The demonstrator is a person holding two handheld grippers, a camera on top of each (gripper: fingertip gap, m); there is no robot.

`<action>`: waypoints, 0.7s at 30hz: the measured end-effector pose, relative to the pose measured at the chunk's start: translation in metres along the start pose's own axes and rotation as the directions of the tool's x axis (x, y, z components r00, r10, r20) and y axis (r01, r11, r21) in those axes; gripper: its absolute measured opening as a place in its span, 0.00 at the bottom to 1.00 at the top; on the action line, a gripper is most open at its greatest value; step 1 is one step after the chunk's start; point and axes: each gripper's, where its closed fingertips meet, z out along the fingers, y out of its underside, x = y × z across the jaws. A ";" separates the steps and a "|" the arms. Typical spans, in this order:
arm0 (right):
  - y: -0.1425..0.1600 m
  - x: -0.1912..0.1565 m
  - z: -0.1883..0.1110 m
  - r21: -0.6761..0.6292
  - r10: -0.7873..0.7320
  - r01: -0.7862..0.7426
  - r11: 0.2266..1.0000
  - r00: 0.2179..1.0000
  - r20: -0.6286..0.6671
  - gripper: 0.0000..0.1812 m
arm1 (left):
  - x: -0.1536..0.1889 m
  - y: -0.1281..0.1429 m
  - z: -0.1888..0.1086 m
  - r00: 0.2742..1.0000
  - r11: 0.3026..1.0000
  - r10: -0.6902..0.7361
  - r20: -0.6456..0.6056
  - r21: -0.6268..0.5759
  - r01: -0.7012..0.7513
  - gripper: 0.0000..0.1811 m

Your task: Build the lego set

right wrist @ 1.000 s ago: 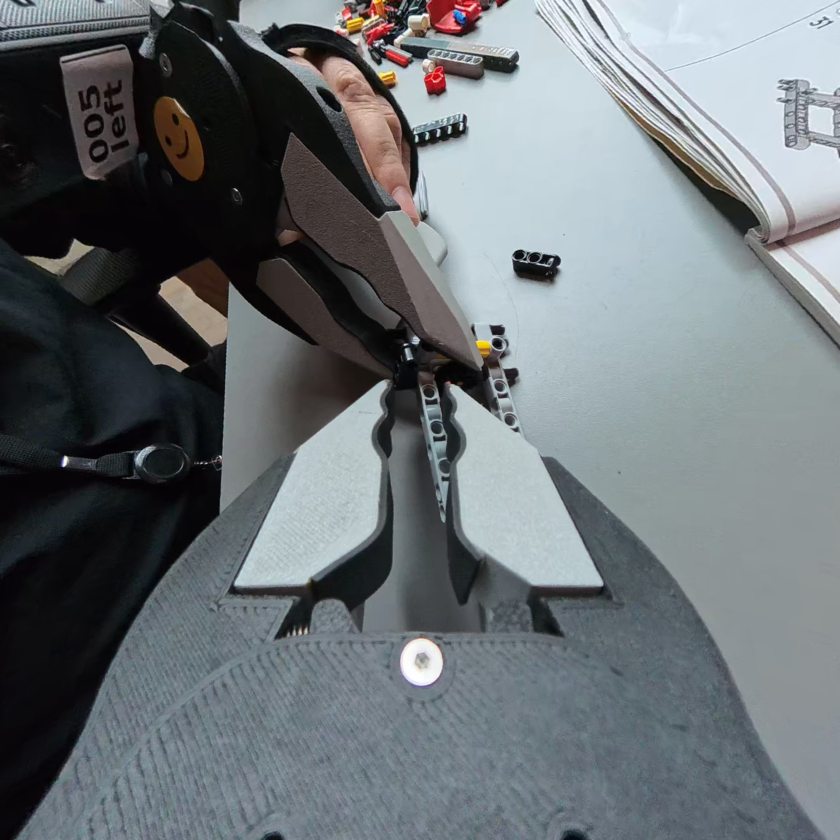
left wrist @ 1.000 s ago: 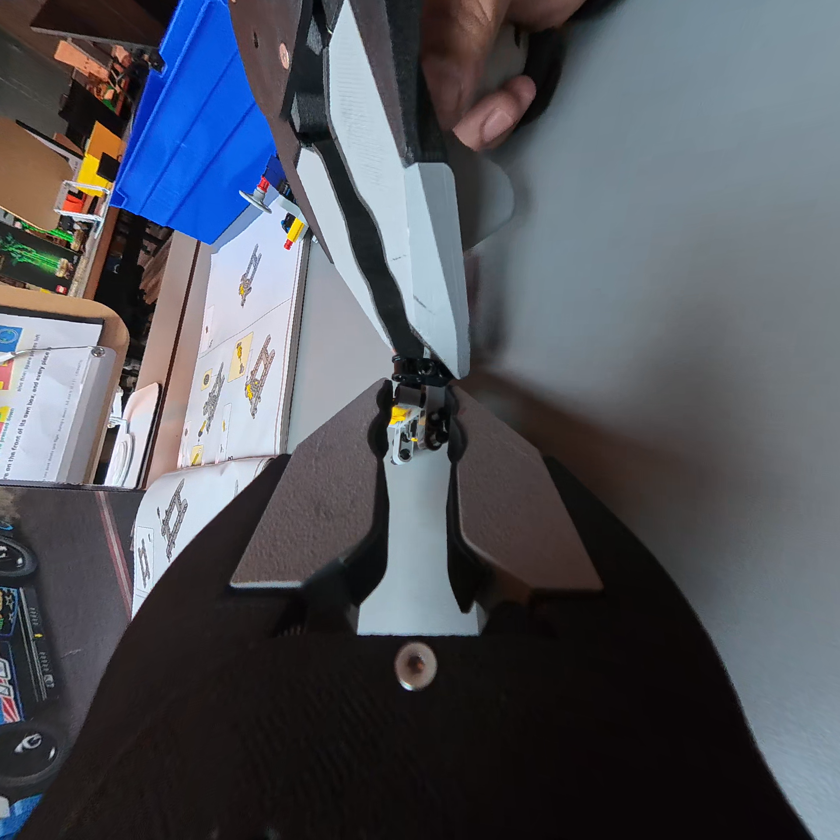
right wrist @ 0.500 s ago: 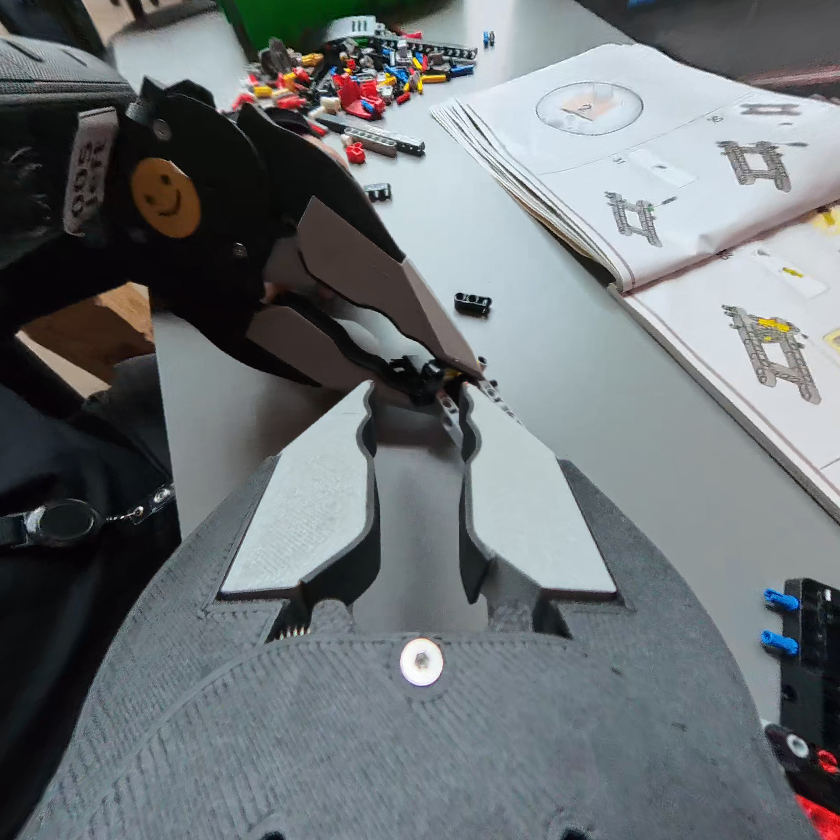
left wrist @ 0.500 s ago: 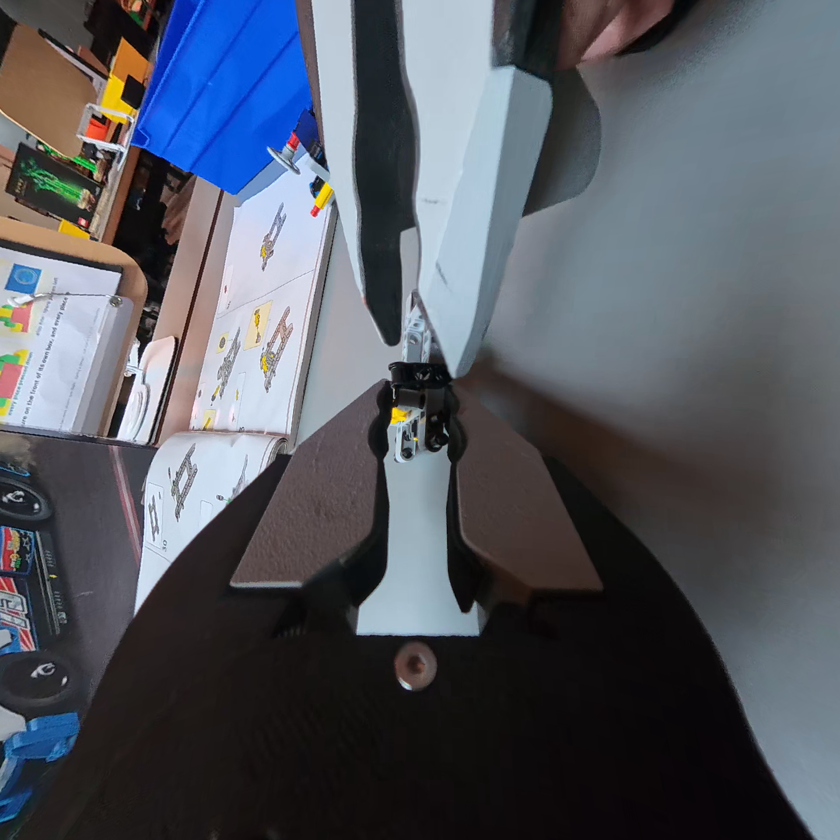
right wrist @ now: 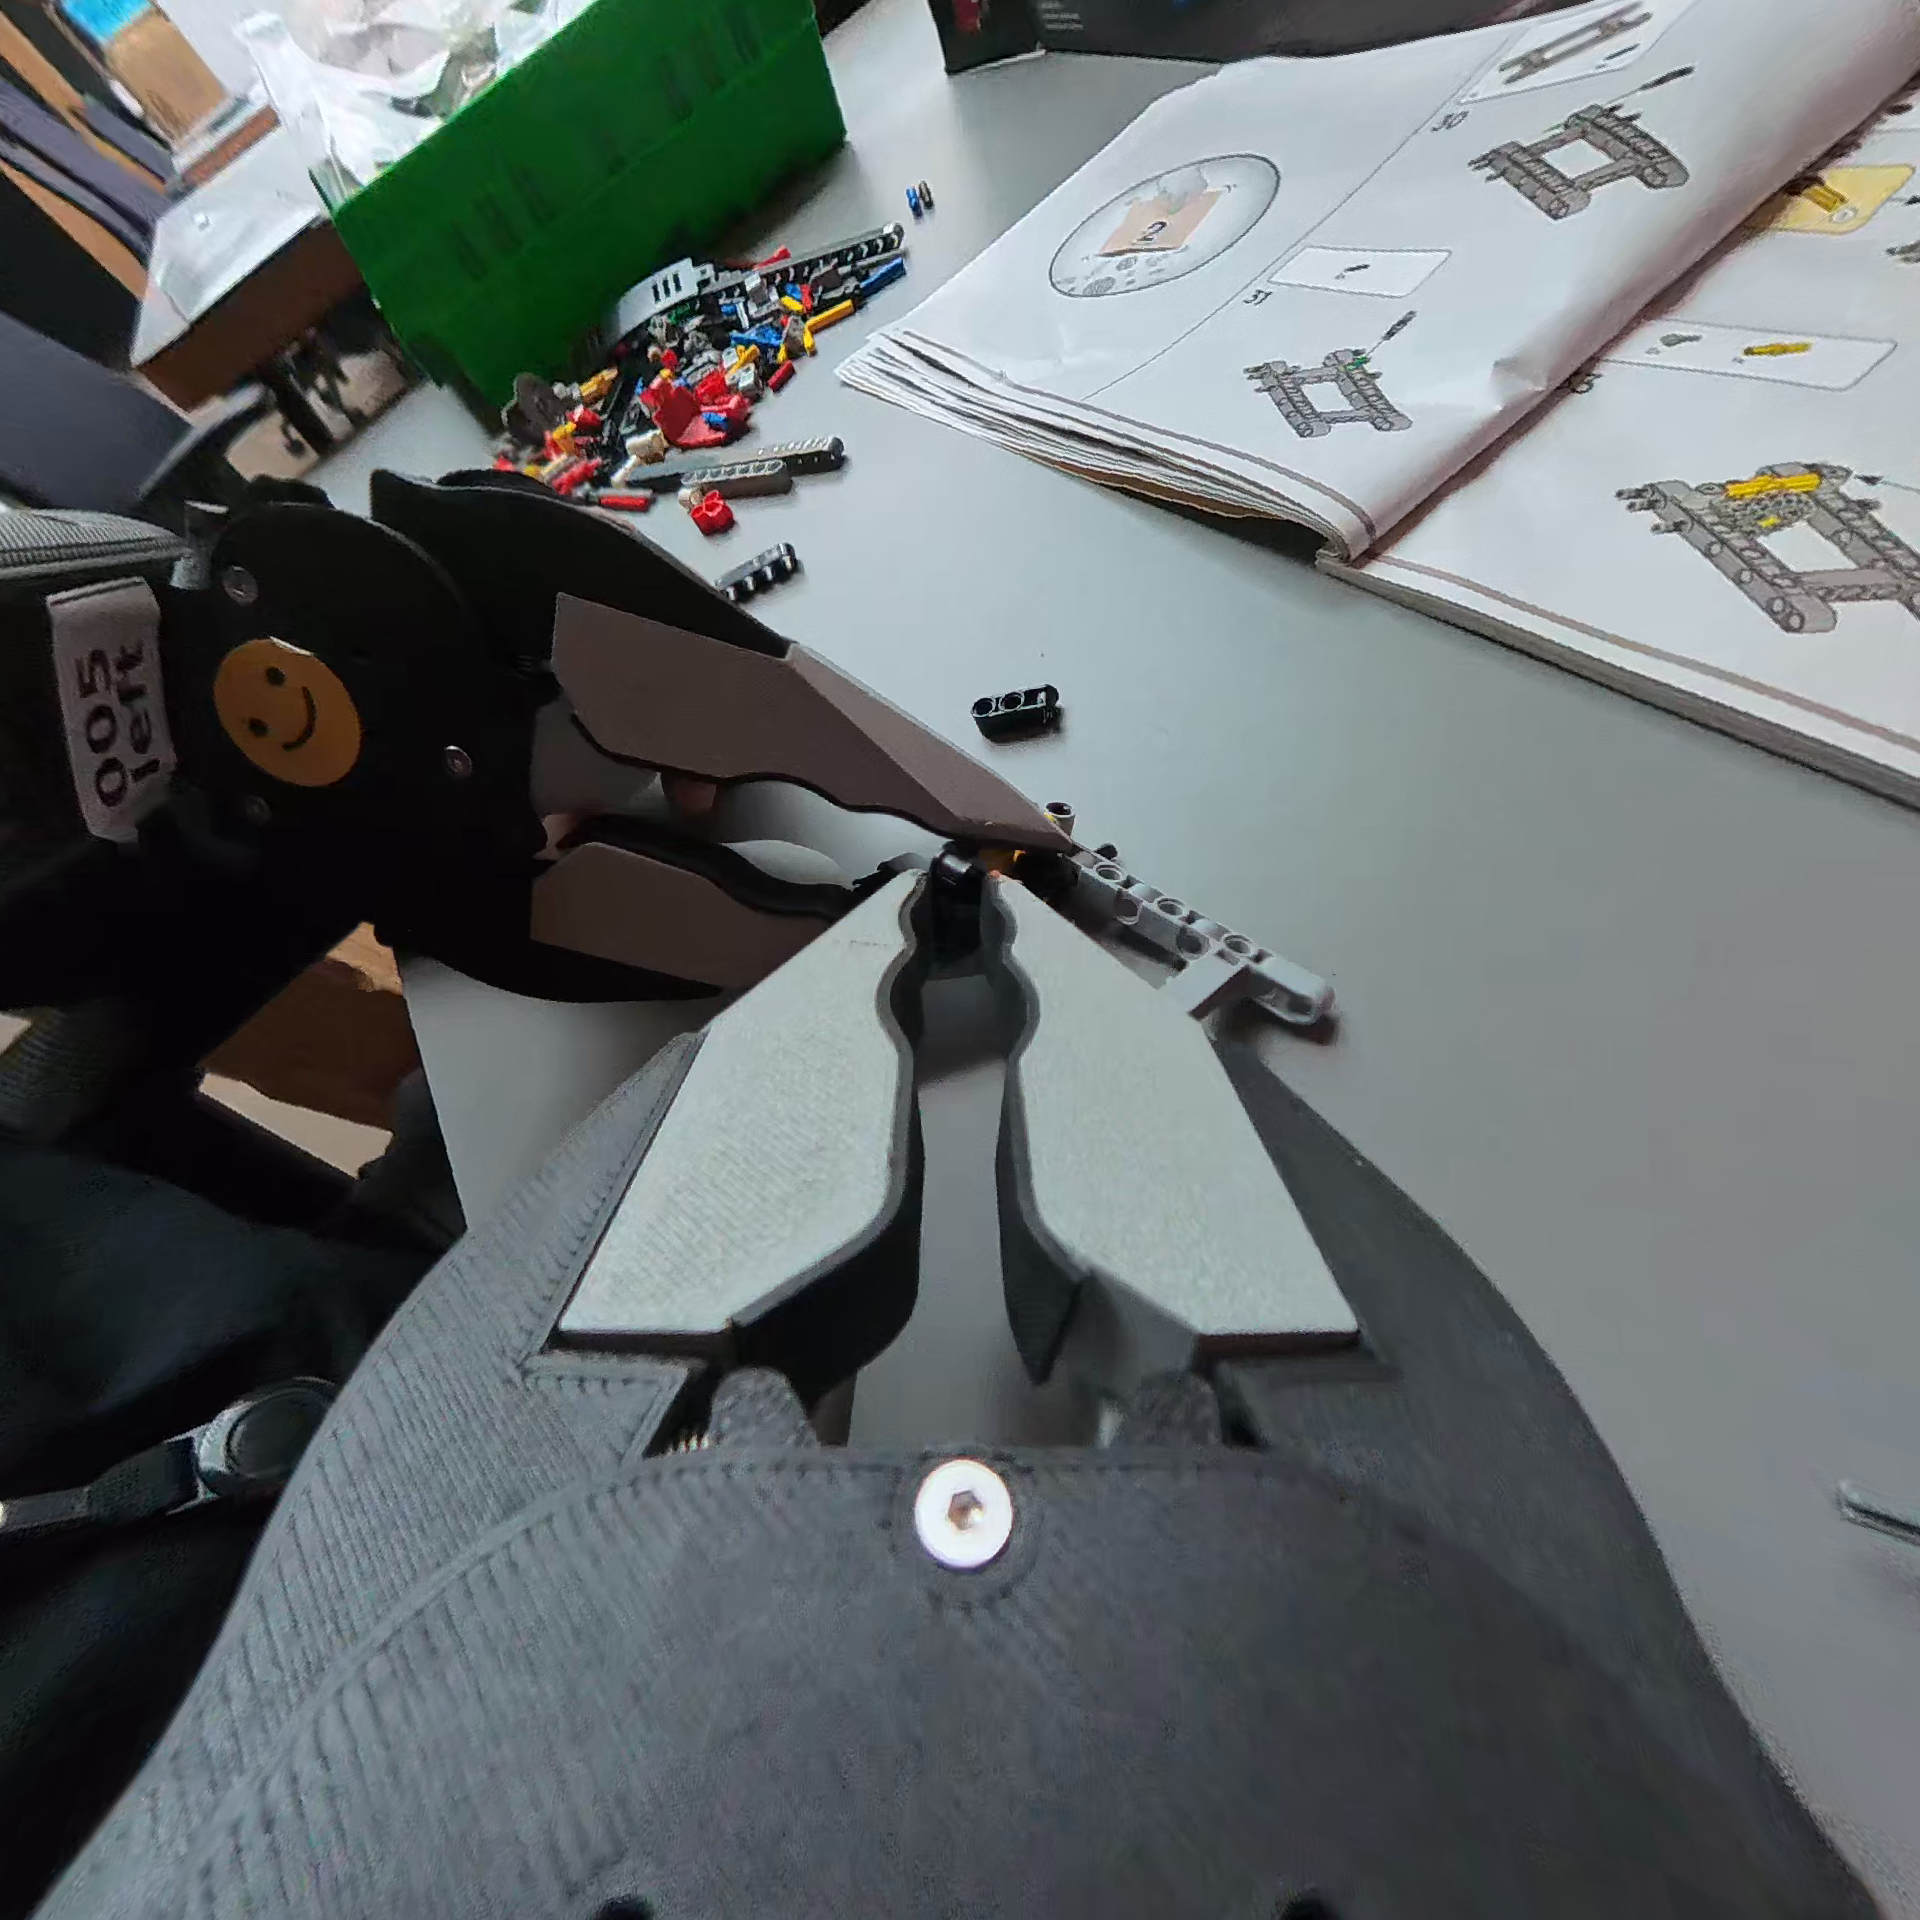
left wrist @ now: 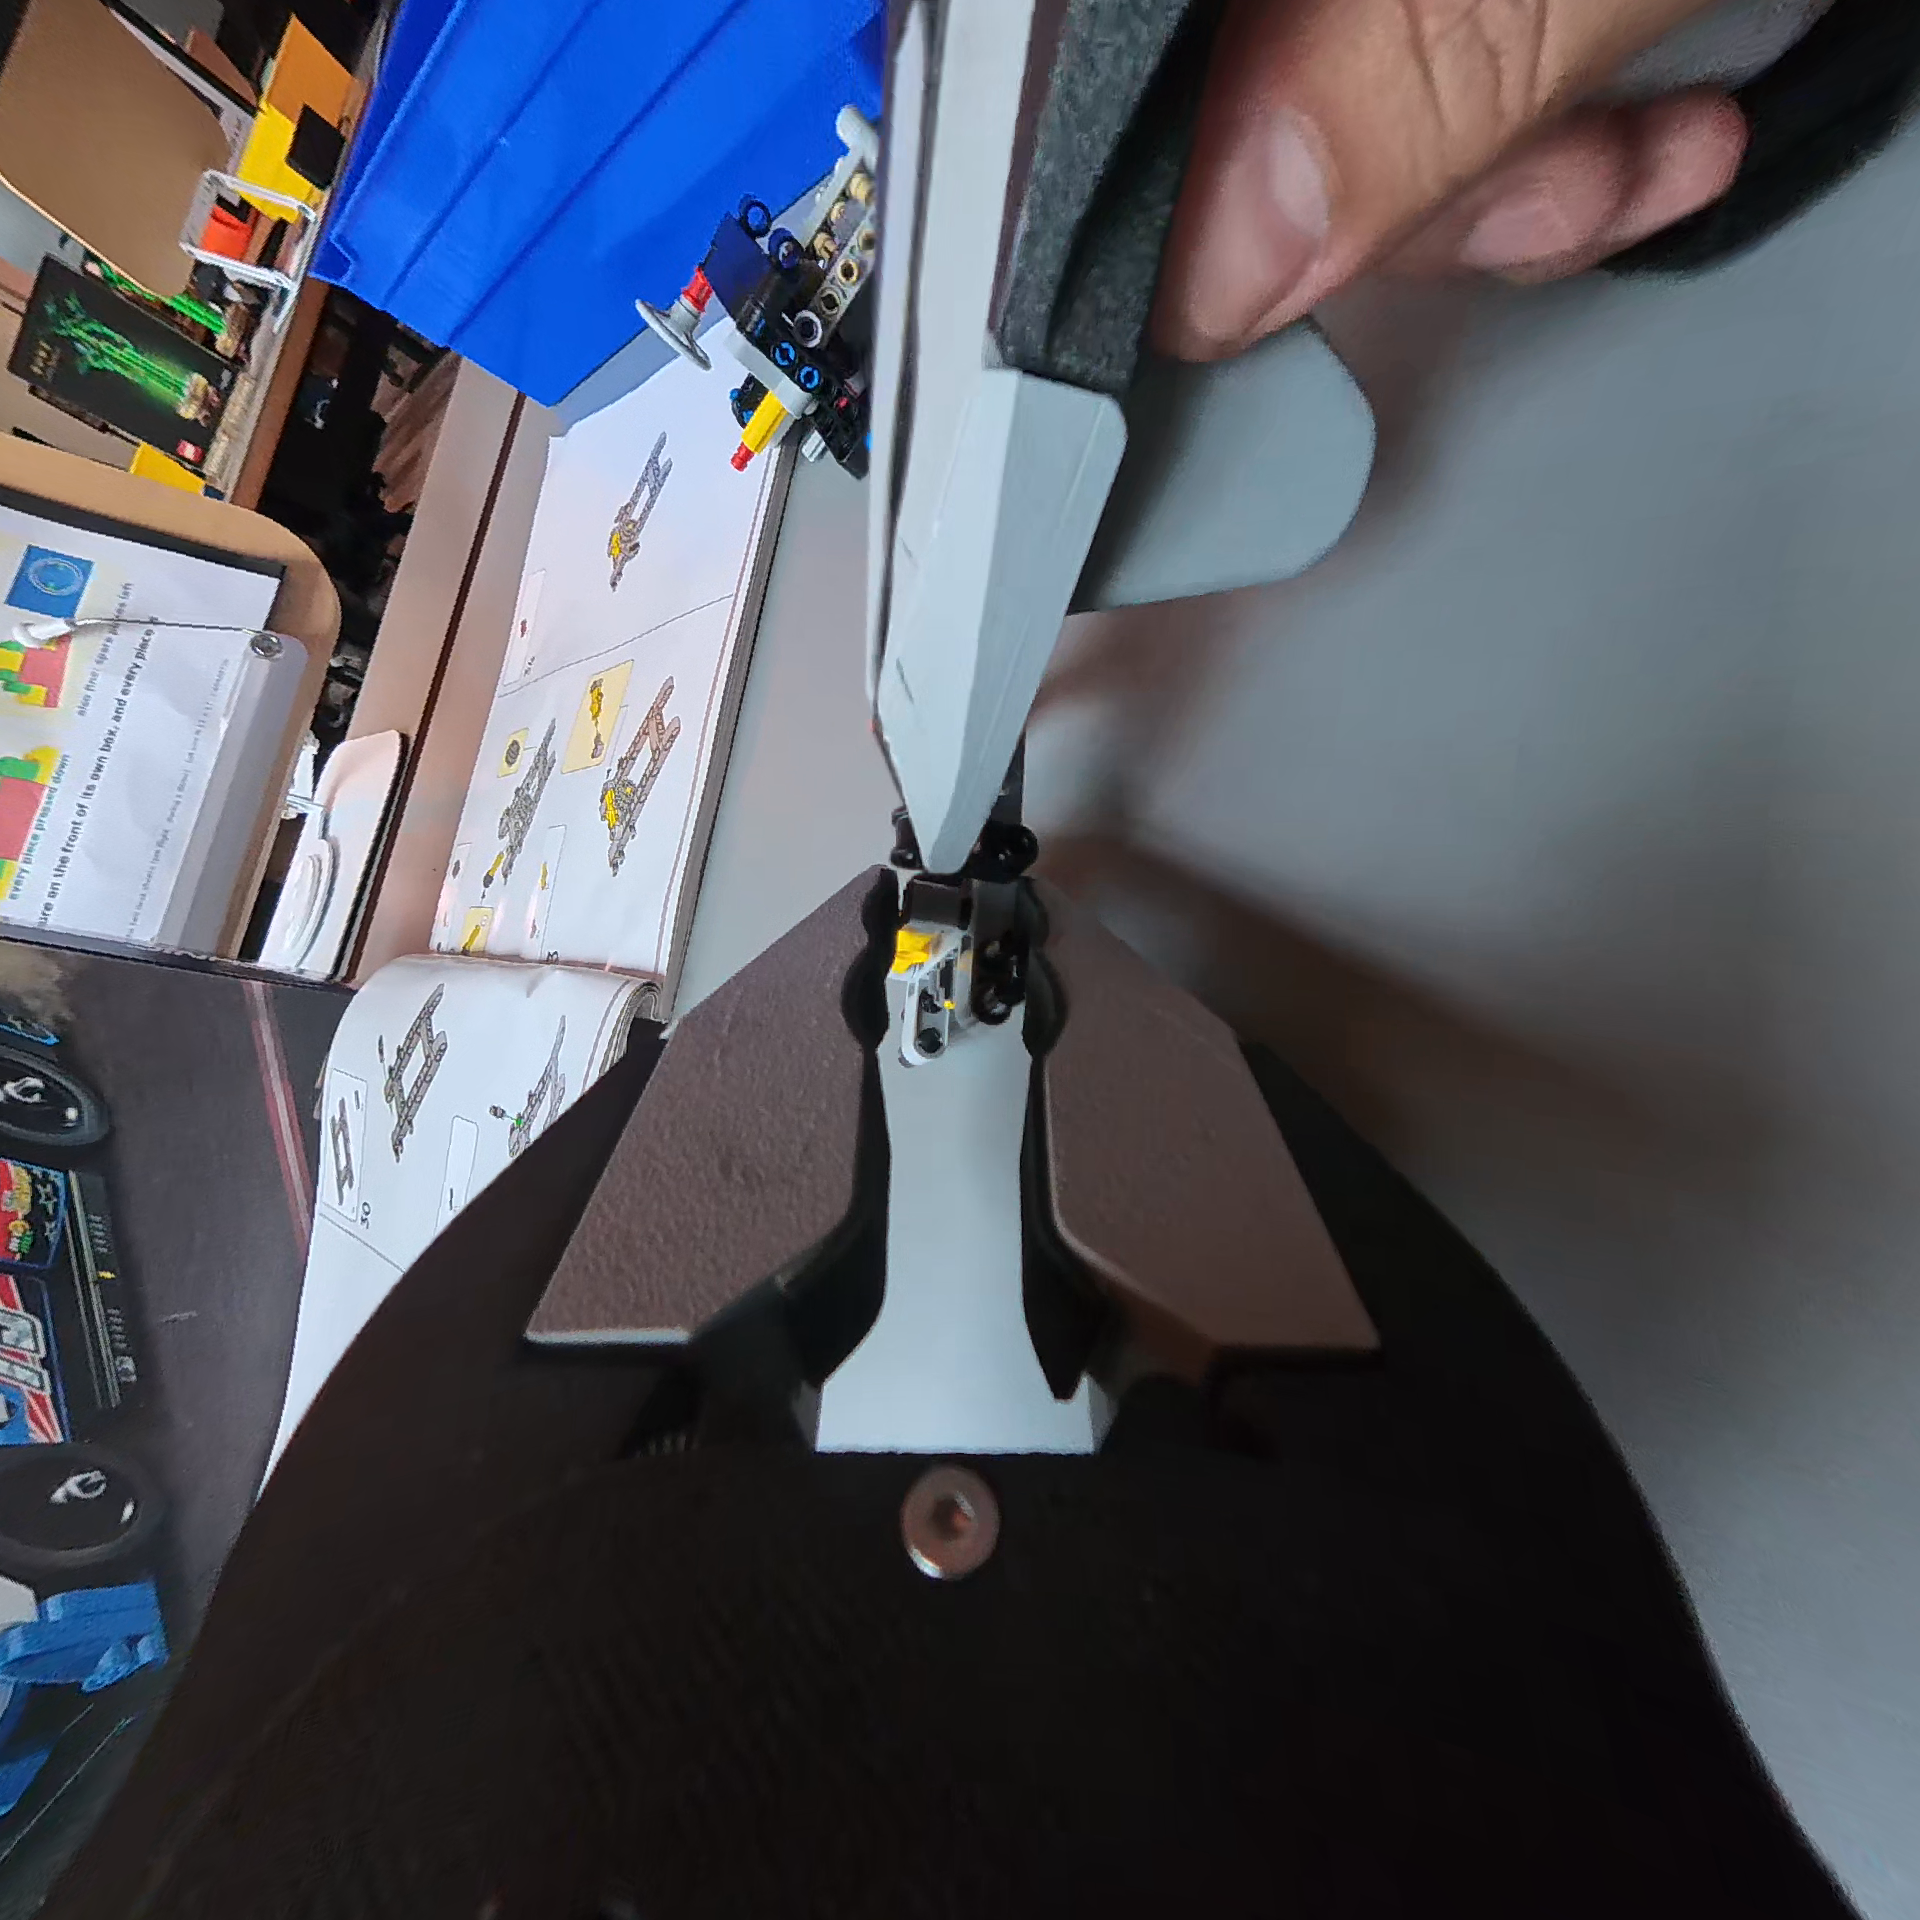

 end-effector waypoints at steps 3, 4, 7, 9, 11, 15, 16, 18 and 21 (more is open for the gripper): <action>0.000 0.001 0.000 0.013 0.031 -0.031 0.999 0.999 -0.010 0.03 | 0.000 0.000 0.000 1.000 1.000 -0.004 0.001 -0.001 0.004 0.11; 0.000 0.001 0.000 0.018 0.046 -0.045 0.999 0.999 -0.010 0.03 | -0.001 0.000 0.001 1.000 1.000 -0.006 0.001 -0.003 0.006 0.11; 0.000 0.001 0.001 0.012 0.046 -0.046 0.999 0.999 -0.005 0.03 | -0.001 0.001 0.000 1.000 1.000 0.001 0.003 -0.006 -0.001 0.11; 0.000 0.001 0.000 0.012 0.050 -0.050 0.999 0.999 0.000 0.03 | -0.001 0.001 0.001 1.000 1.000 0.004 0.005 -0.004 -0.004 0.11; -0.001 0.000 -0.001 0.013 0.026 -0.026 1.000 1.000 0.010 0.03 | 0.000 0.000 0.000 1.000 1.000 0.006 0.002 0.004 -0.006 0.11; 0.005 -0.007 -0.012 -0.058 -0.087 0.093 0.994 0.992 0.093 0.11 | -0.002 0.004 0.001 1.000 1.000 -0.005 0.009 -0.002 0.005 0.12; 0.011 0.000 -0.015 -0.102 -0.095 0.101 0.990 0.994 0.060 0.15 | 0.003 0.004 0.001 0.999 0.999 -0.038 -0.025 -0.010 0.038 0.14; 0.017 0.004 -0.021 -0.125 -0.126 0.129 0.984 0.992 0.033 0.16 | 0.011 -0.001 0.001 0.990 0.993 -0.117 -0.078 -0.025 0.115 0.18; 0.030 0.007 -0.029 -0.169 -0.173 0.167 0.971 0.985 -0.020 0.15 | 0.016 -0.001 -0.005 0.983 0.985 -0.164 -0.088 -0.073 0.157 0.20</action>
